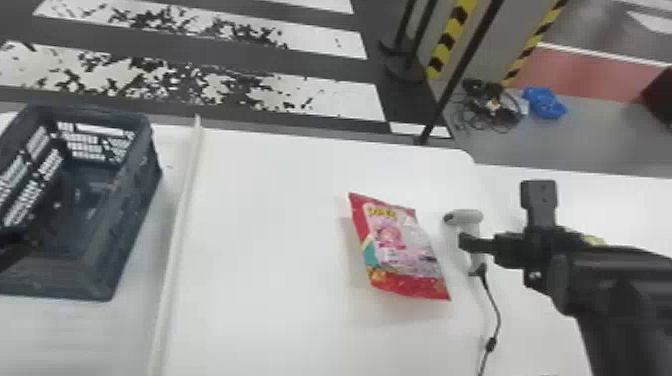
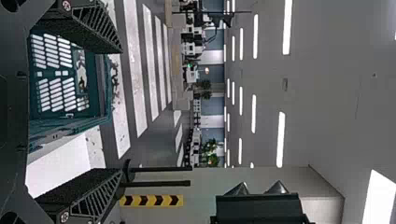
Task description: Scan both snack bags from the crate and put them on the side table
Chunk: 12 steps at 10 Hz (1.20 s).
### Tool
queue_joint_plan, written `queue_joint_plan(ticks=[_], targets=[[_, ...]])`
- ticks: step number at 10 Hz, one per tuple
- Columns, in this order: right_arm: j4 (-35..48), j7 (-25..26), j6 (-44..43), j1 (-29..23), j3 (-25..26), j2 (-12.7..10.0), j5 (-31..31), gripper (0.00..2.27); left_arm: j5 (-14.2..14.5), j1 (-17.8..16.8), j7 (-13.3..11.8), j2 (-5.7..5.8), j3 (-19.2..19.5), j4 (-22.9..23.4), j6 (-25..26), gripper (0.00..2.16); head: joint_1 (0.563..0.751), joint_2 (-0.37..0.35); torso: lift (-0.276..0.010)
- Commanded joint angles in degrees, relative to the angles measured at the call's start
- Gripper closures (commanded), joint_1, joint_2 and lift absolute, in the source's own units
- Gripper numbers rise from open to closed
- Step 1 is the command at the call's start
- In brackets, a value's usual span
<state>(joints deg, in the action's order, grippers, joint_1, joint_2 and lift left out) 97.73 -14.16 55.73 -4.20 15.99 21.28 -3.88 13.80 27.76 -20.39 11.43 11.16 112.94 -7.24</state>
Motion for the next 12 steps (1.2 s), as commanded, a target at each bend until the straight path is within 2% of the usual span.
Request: queue_joint_plan(ticks=[1,2,5,9,12], targets=[[6.4,-0.1,4.0,-3.4,2.4,-0.2,-3.9,0.11,0.0,-0.2,0.0,-0.09,-0.1,0.0,0.0,0.09,0.695,-0.244,-0.087],[8.7,-0.1,6.1,-4.4,2.7,-0.6,-4.0,0.12,0.0,-0.3,0.0,-0.18,-0.1,-0.1,0.0,0.09,0.695,-0.24,-0.087],[11.8,-3.8,12.6,-6.2,3.3,-1.1,-10.8,0.13,0.1,-0.2,0.0,-0.09,0.0,-0.3,0.0,0.09,0.695,-0.209,-0.087],[10.3,-8.4,17.7,-4.9,5.2,-1.4,-20.1,0.13,0.0,-0.3,0.0,-0.18,-0.1,-0.5,0.0,0.09,0.695,-0.132,-0.087],[4.7,-11.8,19.5,-1.3,4.5,-1.1,-19.6,0.13,0.0,-0.3,0.0,-0.26,-0.1,-0.8,0.0,0.09,0.695,-0.097,-0.087]])
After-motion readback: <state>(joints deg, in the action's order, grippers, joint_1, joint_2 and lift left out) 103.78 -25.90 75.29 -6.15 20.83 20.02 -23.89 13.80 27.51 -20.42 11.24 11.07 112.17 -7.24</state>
